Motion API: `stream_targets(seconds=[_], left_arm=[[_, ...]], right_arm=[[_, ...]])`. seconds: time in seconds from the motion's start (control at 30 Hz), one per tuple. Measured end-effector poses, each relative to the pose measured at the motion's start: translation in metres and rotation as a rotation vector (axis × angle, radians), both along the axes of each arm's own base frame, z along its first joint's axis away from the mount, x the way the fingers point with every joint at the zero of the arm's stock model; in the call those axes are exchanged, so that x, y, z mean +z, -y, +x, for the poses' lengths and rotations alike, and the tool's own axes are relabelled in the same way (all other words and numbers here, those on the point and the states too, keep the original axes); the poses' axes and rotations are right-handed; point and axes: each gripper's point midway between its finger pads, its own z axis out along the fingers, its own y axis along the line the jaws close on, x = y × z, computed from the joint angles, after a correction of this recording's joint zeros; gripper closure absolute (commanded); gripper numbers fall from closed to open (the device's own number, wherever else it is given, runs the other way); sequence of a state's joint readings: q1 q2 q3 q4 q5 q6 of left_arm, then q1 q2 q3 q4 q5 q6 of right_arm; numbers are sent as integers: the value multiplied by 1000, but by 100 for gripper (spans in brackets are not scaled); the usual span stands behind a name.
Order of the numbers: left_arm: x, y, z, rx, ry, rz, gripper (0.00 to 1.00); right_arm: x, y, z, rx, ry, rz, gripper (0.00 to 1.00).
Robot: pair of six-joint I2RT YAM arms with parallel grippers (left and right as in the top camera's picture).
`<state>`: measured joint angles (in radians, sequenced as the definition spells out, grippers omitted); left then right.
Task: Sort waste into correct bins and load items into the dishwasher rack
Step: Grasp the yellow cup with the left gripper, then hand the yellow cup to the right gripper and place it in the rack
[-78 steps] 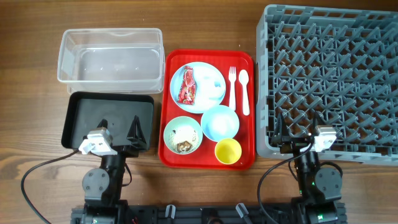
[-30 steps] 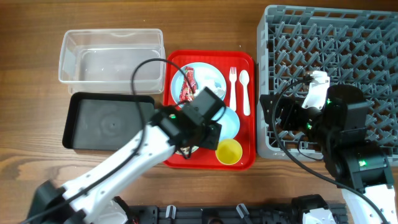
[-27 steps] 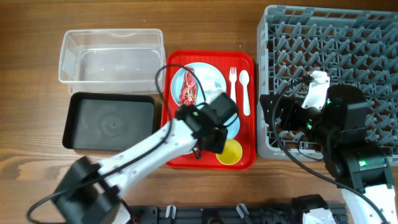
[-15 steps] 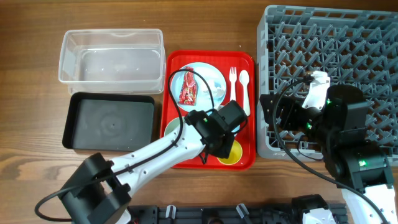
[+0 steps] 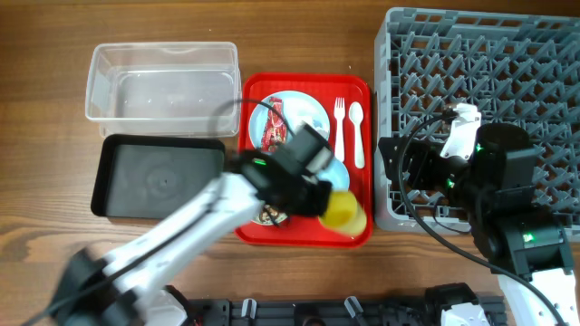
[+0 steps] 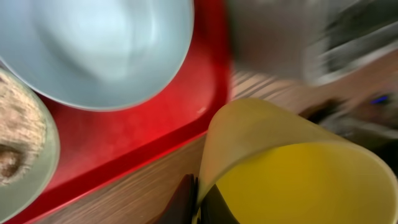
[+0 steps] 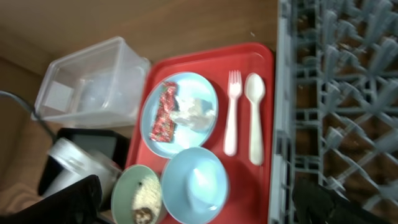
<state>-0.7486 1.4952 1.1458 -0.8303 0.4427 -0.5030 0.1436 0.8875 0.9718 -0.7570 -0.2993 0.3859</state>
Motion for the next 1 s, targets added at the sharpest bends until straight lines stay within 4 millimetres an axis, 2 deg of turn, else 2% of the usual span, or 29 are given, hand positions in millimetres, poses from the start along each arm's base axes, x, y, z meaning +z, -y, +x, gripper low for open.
stream_targets(seconds=[0.07, 0.13, 0.2, 0.27, 0.4, 0.43, 0.47, 0.5, 0.57, 0.6, 0.7, 0.73, 0.8, 0.87, 0.9, 0.97, 1.0], left_arm=[[60, -25, 30, 103, 50, -198, 96], [102, -60, 56, 200, 67, -384, 96], [125, -75, 63, 215, 26, -529, 96], [147, -76, 53, 161, -40, -670, 96], [165, -71, 39, 86, -93, -772, 96], [169, -71, 38, 73, -94, -793, 96], [171, -71, 37, 61, -95, -808, 96], [174, -70, 35, 49, -96, -821, 96], [176, -70, 34, 40, -102, -833, 96], [176, -71, 35, 43, -104, -836, 96], [177, -71, 34, 38, -106, -841, 96], [177, -71, 34, 36, -106, -842, 96], [179, -71, 32, 30, -112, -851, 96], [180, -71, 32, 25, -109, -856, 96], [180, -71, 32, 24, -110, -857, 89], [180, -71, 32, 22, -109, -858, 15], [180, -71, 31, 21, -107, -858, 0]], right_arm=[[16, -19, 1, 103, 64, 64, 14], [42, -50, -8, 311, 161, 155, 14], [68, -81, -27, 535, 247, 255, 13], [81, -103, -43, 688, 295, 305, 8], [98, -129, -58, 846, 386, 339, 8], [98, -134, -57, 863, 393, 340, 16], [95, -139, -58, 880, 385, 345, 31], [90, -148, -60, 913, 355, 360, 35], [85, -154, -56, 933, 344, 366, 33], [86, -154, -56, 938, 354, 367, 21], [94, -156, -55, 952, 403, 366, 22], [96, -156, -56, 957, 415, 366, 31], [97, -156, -56, 954, 416, 369, 43], [98, -156, -56, 953, 410, 375, 45], [98, -156, -56, 954, 412, 375, 47], [98, -156, -57, 954, 413, 374, 54], [99, -156, -57, 956, 416, 374, 54]])
